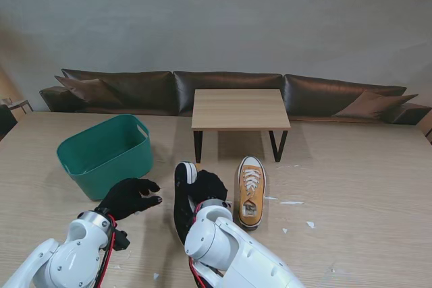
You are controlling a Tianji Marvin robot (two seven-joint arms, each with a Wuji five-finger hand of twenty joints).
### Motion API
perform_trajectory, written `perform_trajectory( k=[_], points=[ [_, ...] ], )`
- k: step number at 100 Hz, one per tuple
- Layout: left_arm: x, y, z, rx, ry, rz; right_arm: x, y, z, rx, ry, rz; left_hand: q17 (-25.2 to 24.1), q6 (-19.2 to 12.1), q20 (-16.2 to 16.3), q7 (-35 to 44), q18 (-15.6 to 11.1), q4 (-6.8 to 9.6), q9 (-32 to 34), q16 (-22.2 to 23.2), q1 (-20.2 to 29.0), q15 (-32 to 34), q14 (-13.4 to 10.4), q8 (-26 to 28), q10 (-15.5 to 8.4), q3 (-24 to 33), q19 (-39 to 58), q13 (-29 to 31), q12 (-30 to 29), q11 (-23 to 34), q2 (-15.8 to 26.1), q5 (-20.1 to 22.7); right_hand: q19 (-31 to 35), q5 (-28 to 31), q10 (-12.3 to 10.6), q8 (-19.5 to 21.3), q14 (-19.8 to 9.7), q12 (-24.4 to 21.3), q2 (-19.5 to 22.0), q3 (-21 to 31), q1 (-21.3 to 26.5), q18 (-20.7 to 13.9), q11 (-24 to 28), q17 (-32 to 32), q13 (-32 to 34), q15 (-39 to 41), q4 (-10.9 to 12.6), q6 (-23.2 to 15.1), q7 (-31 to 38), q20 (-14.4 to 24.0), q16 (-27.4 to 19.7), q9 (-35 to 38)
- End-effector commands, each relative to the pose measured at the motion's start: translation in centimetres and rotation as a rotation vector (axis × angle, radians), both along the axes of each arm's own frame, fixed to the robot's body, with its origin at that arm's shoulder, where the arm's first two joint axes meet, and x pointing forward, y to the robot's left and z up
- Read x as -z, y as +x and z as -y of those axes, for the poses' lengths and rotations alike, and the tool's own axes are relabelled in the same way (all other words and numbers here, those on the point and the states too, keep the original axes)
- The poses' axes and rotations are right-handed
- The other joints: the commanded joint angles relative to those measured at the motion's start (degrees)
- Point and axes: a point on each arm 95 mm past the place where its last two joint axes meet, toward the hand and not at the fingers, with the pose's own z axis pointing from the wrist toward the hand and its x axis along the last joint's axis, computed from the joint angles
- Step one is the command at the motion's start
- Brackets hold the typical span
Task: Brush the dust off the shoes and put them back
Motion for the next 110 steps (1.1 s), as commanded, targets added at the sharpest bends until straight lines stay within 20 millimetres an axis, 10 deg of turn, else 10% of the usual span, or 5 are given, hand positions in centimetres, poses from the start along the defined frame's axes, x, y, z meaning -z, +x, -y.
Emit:
perform_trajectory(
  k=[1,110],
  points=[
    [0.3,0.0,0.3,0.01,-0.008,-0.033,0.5,-0.1,-0.6,-0.017,-0.015,-0.039,-1.33,0.67,1.08,-0.25,0.96,2.45,-0.45,0.85,0.41,1.01,1.63,0.5,1.35,-1.29,-1.05,-1.39,0.6,0.1,2.64,0.7,0.19,-3.44,-0.8,0.11,0.97,-1.05,4.04,4.88,1.21,-2.46,1.13,-18.23,-1.39,0.59,4.54,-3.12,-1.43,1.29,0.92,-2.93],
    [1.8,1.4,0.9,0.008,-0.046,-0.121,-0.2,3.5,-0.7,-0.097,-0.327,-0.083,-1.58,2.19,1.99,0.36,1.15,2.8,1.28,2.17,1.16,2.73,3.38,1.49,2.34,-3.89,0.11,-0.71,2.81,0.48,4.72,2.56,2.25,-11.37,-1.88,-4.7,-0.89,-2.24,4.89,2.1,-3.73,-4.58,2.81,-18.91,-3.81,5.92,5.85,-2.39,-1.57,2.24,1.03,-7.56]
  ],
)
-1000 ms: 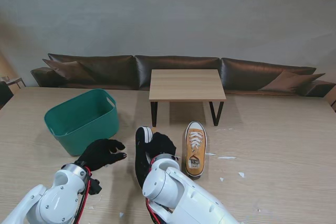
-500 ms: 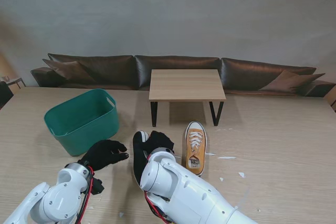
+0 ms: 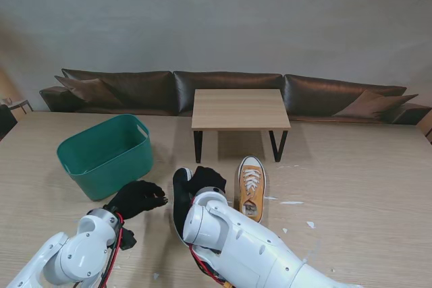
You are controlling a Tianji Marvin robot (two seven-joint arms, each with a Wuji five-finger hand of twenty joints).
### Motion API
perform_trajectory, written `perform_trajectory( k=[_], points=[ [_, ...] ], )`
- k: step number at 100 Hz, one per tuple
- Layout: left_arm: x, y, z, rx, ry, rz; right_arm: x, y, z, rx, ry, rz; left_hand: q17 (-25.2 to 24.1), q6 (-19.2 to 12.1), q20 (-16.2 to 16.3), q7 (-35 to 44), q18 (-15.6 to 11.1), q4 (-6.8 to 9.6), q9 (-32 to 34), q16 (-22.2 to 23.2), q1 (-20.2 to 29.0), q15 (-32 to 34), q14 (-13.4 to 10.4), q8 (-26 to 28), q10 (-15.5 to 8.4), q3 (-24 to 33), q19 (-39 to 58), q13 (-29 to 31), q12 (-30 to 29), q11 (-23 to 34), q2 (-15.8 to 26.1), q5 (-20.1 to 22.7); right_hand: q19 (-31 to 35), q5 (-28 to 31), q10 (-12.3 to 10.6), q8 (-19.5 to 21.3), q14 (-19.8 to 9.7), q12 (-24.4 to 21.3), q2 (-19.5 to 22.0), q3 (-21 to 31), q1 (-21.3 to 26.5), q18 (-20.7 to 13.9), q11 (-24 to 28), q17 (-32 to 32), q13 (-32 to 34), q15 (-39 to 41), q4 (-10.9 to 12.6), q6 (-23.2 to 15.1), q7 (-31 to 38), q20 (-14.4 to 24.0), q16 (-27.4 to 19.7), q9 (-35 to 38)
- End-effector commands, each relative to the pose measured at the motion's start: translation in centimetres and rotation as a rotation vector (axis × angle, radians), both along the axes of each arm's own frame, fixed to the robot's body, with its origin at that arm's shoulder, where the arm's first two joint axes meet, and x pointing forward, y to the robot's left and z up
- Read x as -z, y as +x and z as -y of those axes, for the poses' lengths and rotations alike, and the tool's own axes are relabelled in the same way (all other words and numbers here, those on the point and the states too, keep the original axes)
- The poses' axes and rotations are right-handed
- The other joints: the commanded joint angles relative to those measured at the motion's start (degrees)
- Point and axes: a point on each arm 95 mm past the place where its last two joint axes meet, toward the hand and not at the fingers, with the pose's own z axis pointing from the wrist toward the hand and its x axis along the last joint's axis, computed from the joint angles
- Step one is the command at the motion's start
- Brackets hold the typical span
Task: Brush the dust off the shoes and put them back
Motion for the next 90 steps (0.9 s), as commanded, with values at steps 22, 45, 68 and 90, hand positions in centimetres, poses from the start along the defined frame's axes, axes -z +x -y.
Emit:
perform_trajectory(
  k=[22,45,68,90],
  points=[
    [0.2,0.3,0.3,0.014,-0.012,-0.028,-0.8,0.8,0.5,-0.003,-0.019,0.007,-1.04,0.83,0.99,-0.11,0.55,1.8,1.14,0.82,0.92,1.43,1.83,0.26,1.26,-2.0,0.27,-0.19,0.77,0.17,2.18,0.86,1.97,-3.73,-1.48,-2.21,0.48,-0.93,1.54,1.59,-1.98,-1.94,1.3,-18.27,-0.19,1.94,1.7,0.38,0.54,0.64,0.15,-1.23],
    [0.3,0.4,0.3,0.013,-0.013,-0.03,-1.2,0.9,0.6,-0.011,-0.026,0.023,-1.07,0.96,1.04,-0.14,0.61,1.81,1.29,0.88,0.96,1.52,2.03,0.25,1.37,-2.36,0.38,-0.09,0.86,0.17,2.37,0.93,1.81,-6.43,-1.46,-3.48,0.74,-1.17,1.15,0.91,-2.36,-1.74,1.11,-18.62,-0.54,2.18,1.66,0.95,-0.03,0.58,0.22,-1.28],
    [0.3,0.4,0.3,0.016,-0.015,-0.035,-1.3,0.8,0.6,-0.017,-0.027,0.026,-1.17,0.96,1.04,-0.21,0.65,1.84,1.45,0.91,1.0,1.55,2.19,0.22,1.41,-2.67,0.35,-0.02,0.91,0.16,2.45,0.87,1.69,-7.14,-1.61,-4.65,0.69,-1.45,0.77,0.13,-2.74,-1.68,0.88,-18.76,-0.73,2.13,1.64,1.18,0.58,0.55,0.18,-1.4],
    [0.3,0.4,0.4,0.015,-0.015,-0.038,-1.8,0.6,0.6,-0.019,-0.019,0.038,-1.2,0.92,1.04,-0.19,0.71,1.85,1.37,0.92,0.97,1.51,2.28,0.23,1.48,-2.88,0.35,-0.1,0.92,0.09,2.55,0.96,1.25,-8.45,-1.89,-5.49,1.12,-1.74,1.31,-1.01,-3.64,-1.24,0.47,-19.43,-1.59,1.67,1.72,0.1,0.78,0.52,0.06,-1.95]
  ],
)
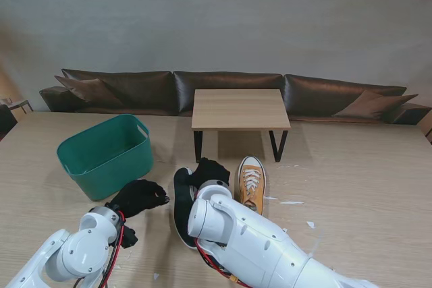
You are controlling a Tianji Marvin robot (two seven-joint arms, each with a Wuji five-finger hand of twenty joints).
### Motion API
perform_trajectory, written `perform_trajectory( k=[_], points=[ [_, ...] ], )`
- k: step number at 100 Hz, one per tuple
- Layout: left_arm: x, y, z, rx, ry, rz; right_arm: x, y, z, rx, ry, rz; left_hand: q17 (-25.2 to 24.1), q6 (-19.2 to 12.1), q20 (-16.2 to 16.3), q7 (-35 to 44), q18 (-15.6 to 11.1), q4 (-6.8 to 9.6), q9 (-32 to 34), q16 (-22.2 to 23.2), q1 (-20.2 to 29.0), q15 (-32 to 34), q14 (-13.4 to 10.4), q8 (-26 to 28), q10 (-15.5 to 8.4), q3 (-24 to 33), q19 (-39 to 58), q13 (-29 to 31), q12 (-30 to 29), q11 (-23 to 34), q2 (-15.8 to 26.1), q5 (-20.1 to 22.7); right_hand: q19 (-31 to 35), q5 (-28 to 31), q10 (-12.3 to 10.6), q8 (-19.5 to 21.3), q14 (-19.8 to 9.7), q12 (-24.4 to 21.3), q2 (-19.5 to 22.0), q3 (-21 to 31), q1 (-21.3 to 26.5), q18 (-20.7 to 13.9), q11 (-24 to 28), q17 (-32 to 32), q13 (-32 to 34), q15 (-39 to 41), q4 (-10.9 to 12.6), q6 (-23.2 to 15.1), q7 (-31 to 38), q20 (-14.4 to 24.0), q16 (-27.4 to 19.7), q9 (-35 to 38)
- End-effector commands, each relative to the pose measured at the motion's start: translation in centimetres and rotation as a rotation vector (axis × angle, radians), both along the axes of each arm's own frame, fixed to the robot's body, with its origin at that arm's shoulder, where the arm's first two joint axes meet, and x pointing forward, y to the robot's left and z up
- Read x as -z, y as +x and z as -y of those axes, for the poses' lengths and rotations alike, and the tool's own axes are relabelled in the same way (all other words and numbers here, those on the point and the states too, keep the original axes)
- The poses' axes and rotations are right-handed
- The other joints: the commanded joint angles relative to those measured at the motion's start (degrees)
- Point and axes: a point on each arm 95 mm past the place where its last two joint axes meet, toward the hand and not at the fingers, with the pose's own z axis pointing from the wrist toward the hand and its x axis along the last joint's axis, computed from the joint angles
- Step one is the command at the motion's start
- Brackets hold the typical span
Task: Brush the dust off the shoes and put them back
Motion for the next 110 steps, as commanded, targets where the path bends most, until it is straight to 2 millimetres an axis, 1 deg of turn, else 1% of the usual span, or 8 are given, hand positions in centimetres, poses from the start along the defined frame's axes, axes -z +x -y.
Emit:
perform_trajectory(
  k=[1,23,41,80,91,101,104,110],
  points=[
    [0.1,-0.2,0.2,0.01,-0.006,-0.019,-0.3,-0.3,-0.3,-0.01,0.011,-0.006,-1.18,0.45,0.6,-0.22,0.66,1.85,0.77,0.88,0.37,1.06,2.09,0.21,1.33,-1.05,0.36,-0.12,0.76,0.09,1.92,0.92,1.25,-3.0,-1.33,-0.74,1.15,-0.96,1.3,-0.99,-2.23,-1.22,0.49,-19.43,-1.08,0.92,1.26,-0.48,0.51,0.52,0.06,-0.44],
    [-0.1,-0.1,0.2,0.017,-0.003,-0.009,-1.3,-0.4,0.5,0.004,0.033,0.032,-1.42,0.13,0.6,-0.29,0.68,1.85,0.38,0.81,0.38,0.83,2.05,0.19,1.42,-1.32,0.23,-0.53,0.67,-0.13,1.95,0.84,1.01,-2.66,-1.24,-0.98,1.59,-1.18,1.36,-2.0,-2.96,-0.81,0.26,-19.71,-1.32,0.74,1.4,-2.43,1.1,0.59,0.09,-0.33],
    [-0.4,0.2,0.5,0.036,-0.014,0.007,-2.8,-0.6,2.5,-0.003,0.076,0.071,-2.08,-0.6,0.49,-0.6,0.54,1.84,-0.55,0.65,0.31,0.33,1.85,0.06,1.41,-1.58,-0.28,-1.45,0.31,-0.62,1.94,0.22,-0.1,-1.52,-1.01,-1.15,1.96,-1.48,1.59,-2.64,-2.75,-0.48,-0.78,-21.17,-3.37,-0.85,1.64,-5.42,0.8,0.47,-0.31,-1.91],
    [-0.7,1.5,1.3,0.088,-0.045,0.005,-5.3,-2.1,8.7,-0.102,0.22,0.114,-3.44,-1.66,-0.41,-2.47,-0.18,1.79,-4.29,-2.08,0.14,-4.84,0.6,-1.07,-0.6,-3.15,-4.74,-4.92,-4.23,-2.76,1.45,-2.89,-5.69,0.97,-1.43,-0.1,2.2,-2.7,1.09,-4.11,-1.61,-0.21,-4.46,-25.18,-10.67,-8.9,1.81,-10.15,-1.89,-0.73,-2.41,-7.26],
    [-0.8,1.6,1.5,0.098,-0.054,0.005,-5.4,-2.7,10.7,-0.153,0.252,0.114,-3.67,-2.24,-0.62,-2.82,-0.26,1.76,-4.97,-2.6,0.04,-5.86,0.31,-1.33,-1.06,-3.54,-5.91,-5.45,-5.22,-3.14,1.49,-3.6,-5.93,0.99,-1.53,0.32,2.01,-2.87,1.14,-4.07,-1.37,-0.25,-5.07,-25.22,-11.82,-9.64,1.77,-11.53,-2.79,-0.56,-2.46,-8.76],
    [-0.8,1.7,1.8,0.105,-0.06,0.012,-5.1,-3.0,12.8,-0.228,0.306,0.101,-3.62,-2.4,-0.56,-2.84,-0.33,1.78,-4.88,-2.71,0.1,-6.1,0.2,-1.43,-0.97,-3.79,-6.27,-5.3,-5.62,-3.02,1.52,-3.67,-5.77,-0.03,-1.94,0.79,1.15,-2.87,1.86,-4.45,-0.91,-0.51,-5.36,-24.45,-12.34,-9.91,1.73,-14.19,-3.8,-0.25,-2.37,-10.26],
    [-0.9,1.7,1.8,0.107,-0.062,0.013,-4.9,-3.1,13.5,-0.243,0.32,0.09,-3.7,-2.33,-0.56,-2.81,-0.32,1.79,-4.8,-2.7,0.13,-6.12,0.23,-1.45,-1.05,-3.85,-6.47,-5.2,-5.69,-2.94,1.51,-3.63,-6.71,0.24,-1.74,3.57,1.39,-2.74,1.85,-4.95,-0.57,-0.32,-5.5,-24.85,-13.01,-10.37,1.92,-15.51,-5.65,0.94,-1.87,-11.01],
    [-0.9,1.7,1.9,0.11,-0.064,0.014,-4.6,-3.2,14.6,-0.265,0.322,0.075,-3.6,-2.19,-0.48,-2.78,-0.23,1.83,-4.77,-2.68,0.23,-6.16,0.33,-1.5,-0.94,-3.9,-6.66,-5.11,-5.83,-2.86,1.57,-3.63,-6.95,0.62,-1.9,4.08,1.21,-2.54,1.62,-5.24,-0.49,-0.22,-5.3,-25.03,-13.48,-10.26,1.8,-17.09,-5.97,1.13,-1.68,-11.36]
  ],
)
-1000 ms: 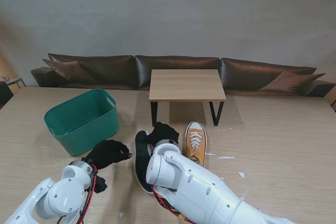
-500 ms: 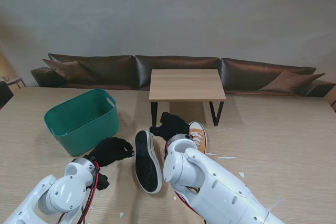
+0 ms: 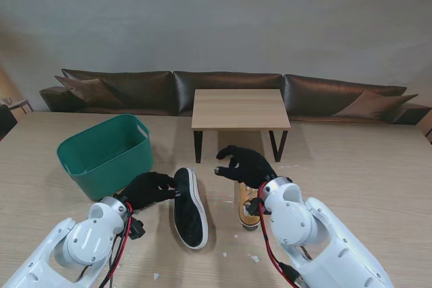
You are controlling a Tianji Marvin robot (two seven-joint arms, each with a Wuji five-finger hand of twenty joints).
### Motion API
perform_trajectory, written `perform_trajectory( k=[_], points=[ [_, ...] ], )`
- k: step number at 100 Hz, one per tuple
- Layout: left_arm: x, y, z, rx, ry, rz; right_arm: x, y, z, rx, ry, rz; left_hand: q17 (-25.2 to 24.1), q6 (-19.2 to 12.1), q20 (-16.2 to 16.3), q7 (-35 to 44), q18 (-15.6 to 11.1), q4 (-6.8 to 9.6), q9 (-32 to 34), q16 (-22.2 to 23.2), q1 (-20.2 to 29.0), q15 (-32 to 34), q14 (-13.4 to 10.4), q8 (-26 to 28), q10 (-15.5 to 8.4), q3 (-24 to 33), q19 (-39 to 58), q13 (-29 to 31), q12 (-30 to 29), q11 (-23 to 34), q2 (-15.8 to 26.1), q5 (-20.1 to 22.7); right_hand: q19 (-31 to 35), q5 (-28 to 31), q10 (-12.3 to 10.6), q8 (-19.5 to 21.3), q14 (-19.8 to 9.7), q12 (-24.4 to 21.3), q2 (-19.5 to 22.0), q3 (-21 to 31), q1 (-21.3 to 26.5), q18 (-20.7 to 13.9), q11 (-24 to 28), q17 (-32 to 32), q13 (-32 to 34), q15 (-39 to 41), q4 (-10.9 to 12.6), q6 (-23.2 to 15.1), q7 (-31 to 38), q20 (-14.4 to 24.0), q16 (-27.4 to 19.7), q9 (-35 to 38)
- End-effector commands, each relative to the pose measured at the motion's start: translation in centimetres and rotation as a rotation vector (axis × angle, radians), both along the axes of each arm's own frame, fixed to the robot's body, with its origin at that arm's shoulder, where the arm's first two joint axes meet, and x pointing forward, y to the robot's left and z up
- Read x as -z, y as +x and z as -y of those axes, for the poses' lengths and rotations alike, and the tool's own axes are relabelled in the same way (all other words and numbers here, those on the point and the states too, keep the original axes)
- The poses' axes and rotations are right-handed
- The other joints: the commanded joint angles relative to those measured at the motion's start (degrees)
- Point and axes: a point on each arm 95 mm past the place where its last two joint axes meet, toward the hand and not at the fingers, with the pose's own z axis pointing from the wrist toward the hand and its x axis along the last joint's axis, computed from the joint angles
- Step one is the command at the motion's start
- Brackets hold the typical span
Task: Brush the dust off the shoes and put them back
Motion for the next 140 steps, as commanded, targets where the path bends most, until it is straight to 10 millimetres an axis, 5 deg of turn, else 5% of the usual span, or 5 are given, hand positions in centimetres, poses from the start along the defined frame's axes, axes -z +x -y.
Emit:
perform_trajectory(
  k=[1,60,95,140],
  points=[
    [0.0,-0.1,0.4,0.017,-0.009,-0.009,1.3,-0.3,1.6,0.024,-0.054,-0.04,-0.7,-1.12,-0.41,-0.55,-0.3,1.83,-0.7,-0.64,0.25,-1.24,-0.05,-0.28,-0.52,-1.44,-1.04,-1.28,-0.69,-0.04,1.58,-1.11,-1.12,0.46,-1.25,1.76,-0.1,-0.29,1.55,-2.16,-0.52,-0.22,0.1,-22.95,-2.05,-0.12,1.19,-2.5,-1.15,1.15,0.59,-2.12],
    [-0.1,-0.1,0.5,0.023,-0.022,-0.003,3.6,-3.0,9.0,-0.146,-0.297,-0.029,0.95,-0.79,4.89,-0.09,-0.17,1.97,0.95,2.34,0.51,3.23,0.61,-0.34,1.32,-1.47,7.48,0.49,1.58,1.33,1.89,-0.32,-3.63,10.03,-3.35,7.92,-3.93,8.66,-1.12,-5.72,-2.34,-2.39,7.89,-25.64,-7.57,3.44,1.33,-9.21,-0.72,2.66,2.15,-10.99],
    [0.1,0.2,0.7,0.012,-0.039,-0.003,5.3,-4.5,9.6,-0.183,-0.368,-0.056,0.69,-0.58,4.49,0.0,-0.01,1.99,1.3,2.53,0.58,3.89,0.76,-0.3,1.53,-1.32,8.37,0.61,2.08,1.42,2.0,-0.05,-3.35,3.31,-4.83,7.25,-4.16,10.5,-4.15,-5.78,-0.69,-3.11,9.29,-25.28,-6.95,5.91,1.09,-11.64,-5.78,3.46,3.28,-11.22],
    [0.3,0.3,0.8,-0.003,-0.046,-0.019,7.0,-6.0,8.6,-0.157,-0.413,-0.061,0.96,-0.25,4.18,0.19,0.23,2.01,2.09,2.93,0.59,4.99,0.92,-0.21,1.79,-1.25,9.27,1.35,2.82,1.8,2.17,0.51,-2.67,4.21,-5.34,8.81,-3.76,10.39,-5.86,-6.74,0.27,-3.09,9.24,-23.82,-4.21,6.69,0.84,-12.04,-4.08,3.65,3.33,-8.47]
  ],
)
